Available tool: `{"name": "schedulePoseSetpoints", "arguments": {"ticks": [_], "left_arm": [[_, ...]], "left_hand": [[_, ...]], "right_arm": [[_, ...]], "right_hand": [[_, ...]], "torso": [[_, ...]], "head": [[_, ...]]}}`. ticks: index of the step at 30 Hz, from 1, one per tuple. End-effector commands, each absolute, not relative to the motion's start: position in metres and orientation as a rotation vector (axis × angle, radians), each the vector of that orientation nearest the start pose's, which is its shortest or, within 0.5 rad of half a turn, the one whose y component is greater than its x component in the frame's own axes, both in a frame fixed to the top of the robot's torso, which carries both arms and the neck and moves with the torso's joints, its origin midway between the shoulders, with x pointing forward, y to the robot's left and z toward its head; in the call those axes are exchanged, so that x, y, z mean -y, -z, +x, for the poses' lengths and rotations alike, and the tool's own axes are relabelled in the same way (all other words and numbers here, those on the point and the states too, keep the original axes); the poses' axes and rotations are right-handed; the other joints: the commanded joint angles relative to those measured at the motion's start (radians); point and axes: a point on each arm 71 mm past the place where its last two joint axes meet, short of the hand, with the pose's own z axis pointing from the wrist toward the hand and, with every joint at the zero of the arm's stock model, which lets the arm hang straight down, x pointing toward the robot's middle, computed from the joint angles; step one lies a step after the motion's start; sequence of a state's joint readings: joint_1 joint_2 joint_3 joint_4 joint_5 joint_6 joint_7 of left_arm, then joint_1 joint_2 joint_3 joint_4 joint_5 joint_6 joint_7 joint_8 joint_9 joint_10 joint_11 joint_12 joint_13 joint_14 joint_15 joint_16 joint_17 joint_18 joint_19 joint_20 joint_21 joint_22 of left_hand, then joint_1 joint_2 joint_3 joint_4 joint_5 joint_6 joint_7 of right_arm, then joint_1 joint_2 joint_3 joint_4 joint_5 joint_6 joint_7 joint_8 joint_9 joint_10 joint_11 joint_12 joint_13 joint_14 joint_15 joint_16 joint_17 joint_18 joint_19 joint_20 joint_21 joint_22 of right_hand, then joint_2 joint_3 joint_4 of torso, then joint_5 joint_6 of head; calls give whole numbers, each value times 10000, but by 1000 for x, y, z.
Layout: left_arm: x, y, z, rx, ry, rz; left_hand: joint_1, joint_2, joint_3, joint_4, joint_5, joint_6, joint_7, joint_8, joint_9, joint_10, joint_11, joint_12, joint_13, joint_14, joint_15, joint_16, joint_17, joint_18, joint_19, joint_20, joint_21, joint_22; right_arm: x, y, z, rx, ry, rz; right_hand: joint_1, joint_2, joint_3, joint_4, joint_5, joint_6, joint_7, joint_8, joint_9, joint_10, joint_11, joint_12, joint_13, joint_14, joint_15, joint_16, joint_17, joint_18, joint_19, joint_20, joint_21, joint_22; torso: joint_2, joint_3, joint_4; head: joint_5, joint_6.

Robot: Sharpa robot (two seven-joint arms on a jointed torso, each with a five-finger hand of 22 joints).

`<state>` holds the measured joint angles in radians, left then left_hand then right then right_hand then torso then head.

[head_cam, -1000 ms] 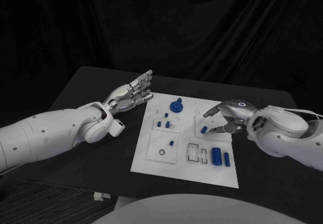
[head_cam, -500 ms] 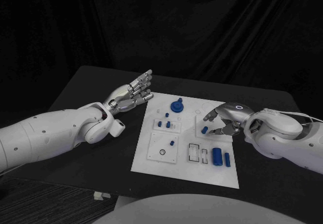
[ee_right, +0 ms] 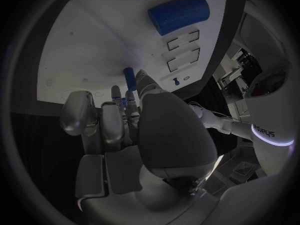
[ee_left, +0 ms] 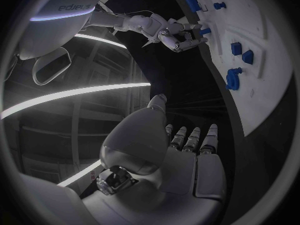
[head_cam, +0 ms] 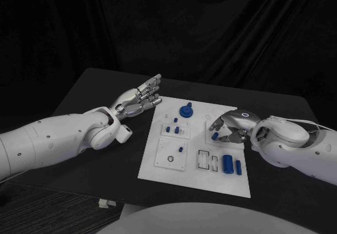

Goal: Assemble the parts on the task board

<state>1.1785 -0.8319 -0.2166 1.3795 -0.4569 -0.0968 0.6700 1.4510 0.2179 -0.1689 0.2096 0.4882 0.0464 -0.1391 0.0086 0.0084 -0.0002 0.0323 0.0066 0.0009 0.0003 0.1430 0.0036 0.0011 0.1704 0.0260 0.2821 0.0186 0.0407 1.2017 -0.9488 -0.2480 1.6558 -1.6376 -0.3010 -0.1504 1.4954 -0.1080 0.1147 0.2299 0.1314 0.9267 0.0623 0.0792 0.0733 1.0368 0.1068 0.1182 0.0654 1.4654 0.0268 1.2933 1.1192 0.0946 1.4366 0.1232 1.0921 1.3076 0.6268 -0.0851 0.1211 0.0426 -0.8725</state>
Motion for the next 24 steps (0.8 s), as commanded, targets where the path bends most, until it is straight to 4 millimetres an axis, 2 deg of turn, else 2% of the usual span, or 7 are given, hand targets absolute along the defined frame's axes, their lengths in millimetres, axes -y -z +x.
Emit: {"name": "schedulePoseSetpoints", "arguments": {"ticks": [1, 6, 8, 12, 17, 22, 24], "left_arm": [[-223, 238, 467, -15898, 16254, -4689], [-223, 239, 467, -15921, 16261, -4715], [-224, 240, 466, -15935, 16255, -4731], [-224, 241, 466, -15959, 16248, -4753], [-224, 242, 466, -15993, 16249, -4775], [-224, 243, 465, -16048, 16251, -4803], [-224, 243, 465, -16082, 16274, -4812]], "left_hand": [[115, -19, 70, -6, 69, -2, 73, 19, 18, 2, 67, -66, -9, -3, 29, -36, -11, 81, -58, 39, -56, 0], [168, -8, 111, -60, 104, 78, 166, 35, 33, 2, 143, -66, -9, -3, 31, -36, -11, 82, -51, 38, -52, 5], [178, -6, 120, -72, 111, 88, 184, 37, 35, 2, 157, -66, -9, -3, 32, -36, -11, 83, -47, 39, -50, 12], [195, -7, 132, -93, 121, 116, 220, 43, 40, 2, 188, -66, -9, -3, 36, -36, -11, 84, -43, 41, -47, 15], [212, -4, 155, -127, 130, 203, 312, 62, 56, 2, 242, -66, -9, -3, 55, -36, -11, 87, -31, 46, -40, 27], [218, 0, 174, -155, 136, 299, 415, 84, 73, 2, 279, -66, -9, -3, 77, -36, -11, 86, -18, 54, -32, 42], [145, 5, 159, -116, 54, 418, 546, 113, 92, 2, 320, -66, -9, -3, 128, -36, -11, 87, 9, 69, -17, 69]], "right_arm": [[213, 251, 422, -18197, -5430, -4000], [212, 255, 422, -18339, -5426, -4048], [211, 256, 422, -18333, -5445, -4051], [211, 256, 422, -18295, -5474, -4042], [211, 255, 422, -18198, -5501, -3987], [210, 253, 421, -17922, -5655, -3915], [210, 251, 421, -17717, -5769, -3870]], "right_hand": [[-12, 90, 5, -55, 45, 57, 66, 37, 4, 78, -22, 44, 6, 57, -84, 41, -3, -75, 10, -30, 29, 1492], [105, 158, 67, -176, 115, 289, 142, 71, 13, 162, -34, -4, -10, 53, -101, 18, -36, -70, -6, -51, 3, 1481], [190, 210, 137, -253, 202, 637, 261, 154, 36, 288, -53, -36, -12, 48, -115, -6, -68, -72, -10, -65, 19, 1482], [406, 270, 344, -364, 449, 978, 303, 193, 35, 529, -91, -96, -21, 49, -150, -29, -97, -63, -26, -94, -10, 1471], [614, 241, 615, -436, 584, 1270, 400, 196, 28, 882, -171, -150, -20, 98, -219, 30, -6, -86, 19, -143, 144, 1505], [866, 192, 1017, -501, 665, 1727, 619, 275, 61, 1377, -325, -221, -26, 167, -347, 92, 94, -112, 80, -264, 330, 1545], [918, 167, 1136, -520, 672, 1932, 650, 330, 93, 1526, -344, -256, -27, 197, -369, 132, 159, -133, 112, -293, 435, 1568]], "torso": [[-9, -9, -14], [-15, -3, -2], [-19, 1, -1], [-20, 1, -16], [-23, 1, -15], [-13, 2, -35], [-16, -1, -31]], "head": [[18, -2], [28, -2], [43, -2], [61, -2], [74, -2], [74, -2], [65, -2]]}}
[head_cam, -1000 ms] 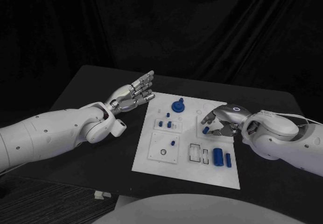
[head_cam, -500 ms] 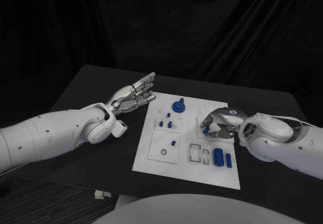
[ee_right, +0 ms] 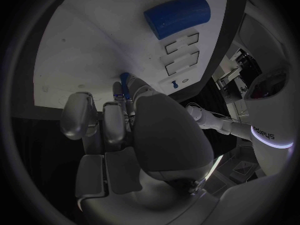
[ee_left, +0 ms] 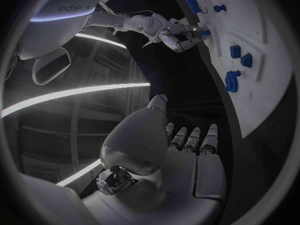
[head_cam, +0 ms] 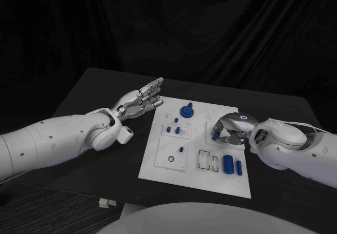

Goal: Assemble the parts on the task board

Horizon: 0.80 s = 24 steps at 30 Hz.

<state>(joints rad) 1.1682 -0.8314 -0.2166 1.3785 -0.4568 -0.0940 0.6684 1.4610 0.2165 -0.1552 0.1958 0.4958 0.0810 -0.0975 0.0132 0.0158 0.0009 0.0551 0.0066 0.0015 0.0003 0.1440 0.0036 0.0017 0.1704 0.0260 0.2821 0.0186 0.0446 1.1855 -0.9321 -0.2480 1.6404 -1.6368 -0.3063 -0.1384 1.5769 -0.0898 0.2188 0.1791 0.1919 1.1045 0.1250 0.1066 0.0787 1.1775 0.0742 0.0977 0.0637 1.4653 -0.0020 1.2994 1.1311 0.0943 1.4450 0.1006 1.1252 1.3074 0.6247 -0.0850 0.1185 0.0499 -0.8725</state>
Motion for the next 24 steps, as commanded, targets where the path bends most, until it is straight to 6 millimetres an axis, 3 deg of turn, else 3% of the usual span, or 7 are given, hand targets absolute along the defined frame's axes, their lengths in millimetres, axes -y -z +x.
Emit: {"name": "schedulePoseSetpoints", "arguments": {"ticks": [1, 11, 17, 20, 24], "left_arm": [[-224, 243, 465, -16093, 16281, -4814], [-223, 244, 465, -16152, 16290, -4835], [-224, 244, 465, -16171, 16249, -4856], [-224, 245, 465, -16173, 16229, -4861], [-224, 245, 466, -16155, 16228, -4848]], "left_hand": [[-60, 32, -23, 123, -70, 158, 192, 87, 32, -9, 109, -66, -15, -3, 134, -36, -17, 85, 23, 73, -8, 43], [-128, 43, -54, 200, -72, 229, 240, 106, 42, -9, 118, -66, -15, -3, 151, -36, -17, 85, 44, 79, 5, 65], [-127, 43, -55, 204, -60, 247, 254, 111, 45, -9, 125, -66, -15, -3, 158, -36, -17, 85, 46, 80, 6, 64], [-126, 44, -54, 204, -54, 255, 259, 113, 46, -9, 128, -66, -15, -3, 160, -36, -17, 84, 44, 80, 4, 60], [-120, 48, -50, 203, -48, 256, 266, 114, 46, -9, 133, -66, -15, -3, 155, -36, -17, 82, 28, 77, -6, 33]], "right_arm": [[210, 251, 421, -17638, -5809, -3850], [212, 237, 416, -16862, -6106, -3561], [210, 217, 415, -16513, -6182, -3566], [204, 204, 412, -16408, -6309, -3706], [191, 194, 404, -16462, -6645, -4025]], "right_hand": [[106, -19, 117, -11, 68, 180, 23, 59, 43, 150, -21, -57, -10, 204, -85, 78, 52, -133, 34, -70, 123, 1575], [197, -45, 278, -60, 13, 331, 8, 62, 58, 337, -57, -112, -11, 222, -112, 87, 71, -146, 55, -100, 204, 1592], [153, -72, 307, -28, -61, 383, 0, 54, 61, 391, -61, -152, -14, 215, -116, 56, 27, -146, 50, -108, 200, 1590], [146, -89, 314, -24, -78, 393, -5, 48, 61, 393, -62, -170, -16, 212, -115, 50, 22, -144, 42, -109, 187, 1586], [173, -130, 351, -45, -141, 443, -22, 46, 65, 427, -75, -207, -16, 221, -124, 77, 71, -151, 43, -114, 224, 1595]], "torso": [[6, -1, -4], [6, 0, 49], [14, -5, -7], [-4, -26, -25], [11, -20, -15]], "head": [[-7, -2], [10, -2], [112, -2], [101, -2], [61, -2]]}}
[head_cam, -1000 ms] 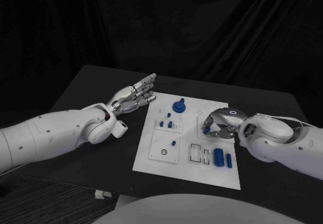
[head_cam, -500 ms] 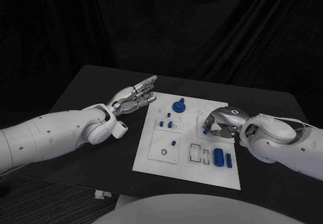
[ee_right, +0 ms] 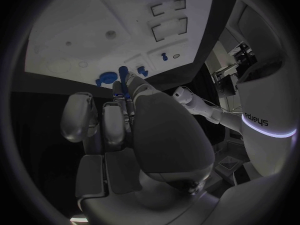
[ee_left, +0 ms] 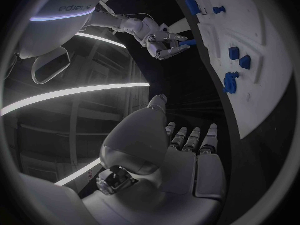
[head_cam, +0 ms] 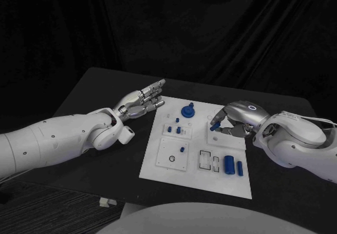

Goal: Assemble the parts on the task board

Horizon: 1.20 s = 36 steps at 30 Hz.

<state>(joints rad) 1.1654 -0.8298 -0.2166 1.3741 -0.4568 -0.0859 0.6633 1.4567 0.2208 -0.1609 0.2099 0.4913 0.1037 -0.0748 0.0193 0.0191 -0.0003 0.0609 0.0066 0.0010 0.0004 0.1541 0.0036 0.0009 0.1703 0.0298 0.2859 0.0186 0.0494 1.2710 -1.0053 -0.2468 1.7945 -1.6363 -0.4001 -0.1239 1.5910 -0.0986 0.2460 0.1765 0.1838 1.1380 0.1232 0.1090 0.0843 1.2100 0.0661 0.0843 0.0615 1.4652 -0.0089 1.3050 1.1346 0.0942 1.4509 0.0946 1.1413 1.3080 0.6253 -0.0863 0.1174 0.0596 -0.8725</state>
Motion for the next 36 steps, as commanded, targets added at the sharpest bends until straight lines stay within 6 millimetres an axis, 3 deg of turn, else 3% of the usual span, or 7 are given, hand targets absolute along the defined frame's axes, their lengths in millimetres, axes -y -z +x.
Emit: {"name": "schedulePoseSetpoints", "arguments": {"ticks": [1, 9, 16, 20, 25, 31, 36], "left_arm": [[-223, 245, 466, -16150, 16229, -4843], [-222, 245, 466, -16145, 16255, -4827], [-219, 245, 467, -15987, 16259, -4757], [-219, 244, 467, -15819, 16184, -4716], [-220, 243, 467, -15717, 16139, -4696], [-220, 243, 467, -15607, 16089, -4662], [-219, 243, 468, -15569, 16101, -4627]], "left_hand": [[-76, 6, 8, 61, -2, 22, 41, 51, 10, 3, 76, -66, -10, -4, 51, -36, -9, 81, -22, 37, -13, -35], [-52, 25, 29, 54, 10, 41, 82, 54, 12, 3, 86, -66, -10, -4, 14, -36, -9, 69, -43, 22, -26, -60], [-3, 98, 95, 42, 24, 80, 200, 65, 16, 3, 120, -66, -10, -4, -7, -36, -9, 64, -60, 14, -36, -82], [-4, 135, 120, 60, 18, 91, 226, 67, 17, 3, 131, -66, -10, -4, -38, -36, -9, 63, -86, -7, -52, -121], [-1, 143, 132, 66, 46, 95, 238, 67, 16, 3, 131, -66, -10, -4, -68, -36, -9, 62, -100, -26, -60, -139], [2, 146, 138, 66, 56, 112, 247, 71, 19, 3, 133, -66, -10, -4, -71, -36, -9, 61, -99, -29, -59, -135], [10, 152, 150, 62, 75, 135, 264, 77, 23, 3, 143, -66, -10, -4, -69, -36, -9, 62, -101, -30, -61, -137]], "right_arm": [[187, 193, 402, -16488, -6752, -4158], [138, 192, 388, -16363, -7327, -6020], [98, 205, 380, -16025, -7690, -7587], [87, 215, 378, -15904, -7788, -7988], [75, 224, 375, -15734, -7887, -8333], [70, 231, 373, -15771, -7967, -8477], [67, 236, 372, -15853, -8010, -8553]], "right_hand": [[36, -59, 84, -25, -82, 117, -5, 18, 9, 110, 4, -82, 6, 227, -56, 33, 54, -151, -15, -57, 72, 1590], [-43, -178, 141, 30, -164, 266, -54, -4, 15, 295, -45, -140, 12, 258, -103, -41, -120, -67, -76, -97, -305, 1487], [-59, -235, 203, 23, -109, 443, -113, 12, 36, 493, -114, -151, 16, 239, -163, -225, -479, -172, 116, -149, 295, 1629], [-54, -241, 219, 17, -95, 440, -115, -2, 32, 497, -117, -165, 13, 232, -167, -267, -560, -225, 194, -155, 573, 1698], [-63, -267, 227, 13, -77, 437, -112, -19, 28, 498, -114, -181, 10, 234, -169, -279, -595, -246, 227, -162, 687, 1726], [-60, -279, 237, 5, -65, 456, -117, -20, 30, 520, -121, -180, 13, 234, -169, -267, -580, -245, 224, -164, 683, 1724], [-60, -288, 251, -2, -51, 478, -122, -22, 33, 556, -129, -175, 17, 227, -173, -277, -603, -250, 229, -168, 714, 1730]], "torso": [[8, -3, 5], [3, 18, 14], [7, 24, 145], [-3, 13, 194], [21, 31, 176], [8, 17, 233], [20, 20, 173]], "head": [[-48, -2], [40, -2], [43, -2], [-7, -2], [46, -2], [5, -2], [97, -2]]}}
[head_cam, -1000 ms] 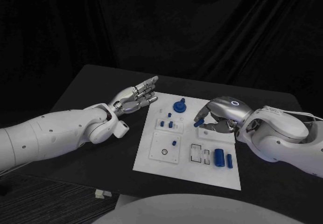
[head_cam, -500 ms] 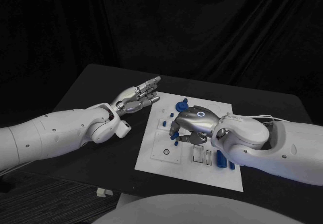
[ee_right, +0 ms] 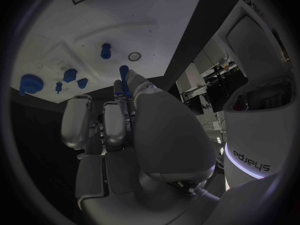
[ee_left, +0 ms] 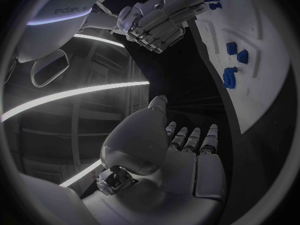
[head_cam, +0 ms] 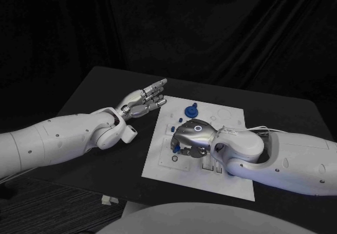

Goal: Assemble the parts on the task board

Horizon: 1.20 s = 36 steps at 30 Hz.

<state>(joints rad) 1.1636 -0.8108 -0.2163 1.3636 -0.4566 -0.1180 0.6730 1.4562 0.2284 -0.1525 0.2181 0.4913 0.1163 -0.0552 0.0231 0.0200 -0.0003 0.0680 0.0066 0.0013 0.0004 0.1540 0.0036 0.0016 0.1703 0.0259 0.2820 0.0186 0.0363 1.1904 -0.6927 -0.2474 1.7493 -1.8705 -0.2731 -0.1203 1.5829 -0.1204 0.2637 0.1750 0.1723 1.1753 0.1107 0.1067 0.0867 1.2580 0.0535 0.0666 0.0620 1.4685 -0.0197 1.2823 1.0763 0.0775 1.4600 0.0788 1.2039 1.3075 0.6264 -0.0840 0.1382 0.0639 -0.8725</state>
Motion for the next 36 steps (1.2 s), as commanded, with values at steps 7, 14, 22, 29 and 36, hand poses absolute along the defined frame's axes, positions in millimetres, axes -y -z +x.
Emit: {"name": "schedulePoseSetpoints", "arguments": {"ticks": [7, 14, 22, 29, 36], "left_arm": [[-218, 243, 469, -15562, 16098, -4623], [-218, 243, 468, -15585, 16103, -4633], [-219, 243, 469, -15619, 16075, -4653], [-216, 244, 469, -15714, 16136, -4655], [-217, 245, 470, -15764, 16109, -4676]], "left_hand": [[20, 81, 75, -22, 82, 22, 78, 43, 17, 6, 78, -65, -13, -4, -66, -36, -16, 63, -60, 9, -59, -2], [27, 85, 84, -26, 88, 43, 91, 48, 21, 5, 85, -65, -13, -4, -59, -36, -16, 65, -54, 11, -55, 9], [35, 89, 95, -32, 92, 65, 107, 55, 24, 5, 94, -65, -13, -4, -50, -36, -16, 67, -53, 17, -54, 10], [45, 92, 107, -40, 97, 88, 123, 61, 28, 3, 100, -66, -13, -4, -40, -36, -16, 70, -50, 22, -52, 14], [52, 96, 114, -45, 99, 101, 126, 65, 30, 3, 102, -66, -13, -4, -35, -36, -16, 71, -48, 25, -51, 16]], "right_arm": [[66, 242, 371, -15987, -8029, -8576], [66, 243, 369, -15962, -8130, -8537], [67, 244, 364, -16037, -8212, -8508], [66, 245, 364, -16040, -8229, -8458], [65, 248, 361, -16087, -8297, -8453]], "right_hand": [[28, -83, 88, 0, 79, 125, -1, -2, 12, 113, -12, 6, 16, 196, -73, -30, 7, -97, 154, -12, 162, 1752], [37, -84, 112, -13, 117, 134, -2, -13, 11, 144, -19, 6, 18, 198, -77, -6, 42, -101, 154, -16, 189, 1756], [36, -86, 149, -32, 204, 186, -9, -15, 20, 204, -32, 5, 21, 188, -88, -16, 14, -96, 135, -24, 173, 1749], [11, -85, 170, -41, 250, 263, -30, 0, 38, 270, -54, 10, 25, 177, -102, -26, -12, -84, 108, -36, 128, 1734], [10, -91, 183, -56, 298, 284, -35, -2, 44, 296, -63, 9, 25, 172, -110, -35, -33, -83, 102, -43, 131, 1733]], "torso": [[-6, 7, 1], [-21, -2, -32], [-23, -4, -38], [-19, -3, -16], [-16, 0, -22]], "head": [[65, -2], [119, -2], [126, -2], [77, -2], [20, -2]]}}
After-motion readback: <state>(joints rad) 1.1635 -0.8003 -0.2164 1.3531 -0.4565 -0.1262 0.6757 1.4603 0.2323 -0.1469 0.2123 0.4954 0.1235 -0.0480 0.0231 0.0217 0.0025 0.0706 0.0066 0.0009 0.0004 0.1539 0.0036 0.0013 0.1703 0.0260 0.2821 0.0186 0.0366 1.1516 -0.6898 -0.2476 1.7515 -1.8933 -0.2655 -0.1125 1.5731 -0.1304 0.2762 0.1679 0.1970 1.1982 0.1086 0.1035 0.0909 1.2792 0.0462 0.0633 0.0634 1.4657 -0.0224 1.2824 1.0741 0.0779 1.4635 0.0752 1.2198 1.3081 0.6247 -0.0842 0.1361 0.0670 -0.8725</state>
